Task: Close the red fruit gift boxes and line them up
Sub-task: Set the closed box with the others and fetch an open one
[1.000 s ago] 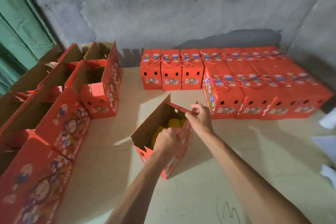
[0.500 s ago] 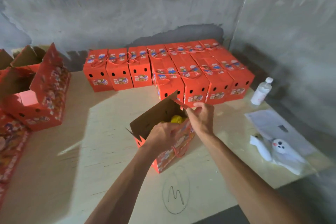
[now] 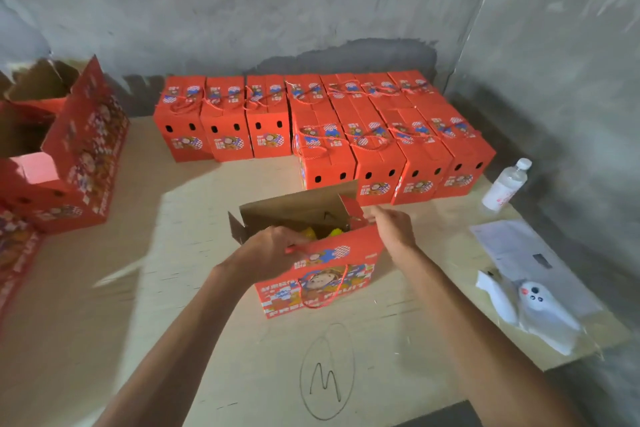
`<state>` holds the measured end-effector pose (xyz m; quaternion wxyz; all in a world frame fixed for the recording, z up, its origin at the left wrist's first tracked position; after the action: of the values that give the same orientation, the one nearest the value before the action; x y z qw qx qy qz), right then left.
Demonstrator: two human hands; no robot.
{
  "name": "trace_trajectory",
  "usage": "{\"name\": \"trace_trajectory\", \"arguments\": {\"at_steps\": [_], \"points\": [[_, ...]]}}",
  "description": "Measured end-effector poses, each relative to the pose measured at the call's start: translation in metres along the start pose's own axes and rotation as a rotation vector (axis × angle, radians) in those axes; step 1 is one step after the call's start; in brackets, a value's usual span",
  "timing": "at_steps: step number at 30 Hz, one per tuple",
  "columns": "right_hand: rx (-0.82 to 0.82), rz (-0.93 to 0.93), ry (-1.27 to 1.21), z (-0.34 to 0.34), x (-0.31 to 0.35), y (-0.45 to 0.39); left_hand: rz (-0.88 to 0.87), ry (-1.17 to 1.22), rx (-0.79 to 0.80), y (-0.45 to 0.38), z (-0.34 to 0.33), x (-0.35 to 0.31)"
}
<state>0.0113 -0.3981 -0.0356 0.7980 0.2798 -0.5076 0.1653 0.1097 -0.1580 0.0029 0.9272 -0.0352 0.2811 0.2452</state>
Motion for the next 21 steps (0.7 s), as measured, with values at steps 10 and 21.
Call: {"name": "trace_trajectory", "arguments": {"at_steps": [10,21], "points": [[0.485,-0.312,-0.107,0.012,0.002,-0.035,0.031,0.18,-0.504,0.022,-0.004,0.016],[0.634,-0.466,0.066,0.001,0.005,-0.077,0.527,1.179,-0.696,0.02,-0.056,0.065]]}}
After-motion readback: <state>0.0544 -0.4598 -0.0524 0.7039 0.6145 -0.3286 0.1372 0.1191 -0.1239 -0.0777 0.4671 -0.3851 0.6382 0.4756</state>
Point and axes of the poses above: each hand's wrist, its own y-axis away from the middle knuckle, its own z-axis out of the back of the hand, x = y × z, the point moved 1 cm from there along -y, towards the middle knuckle, and after that the axes turned 4 degrees about -y, right-handed, at the moved point
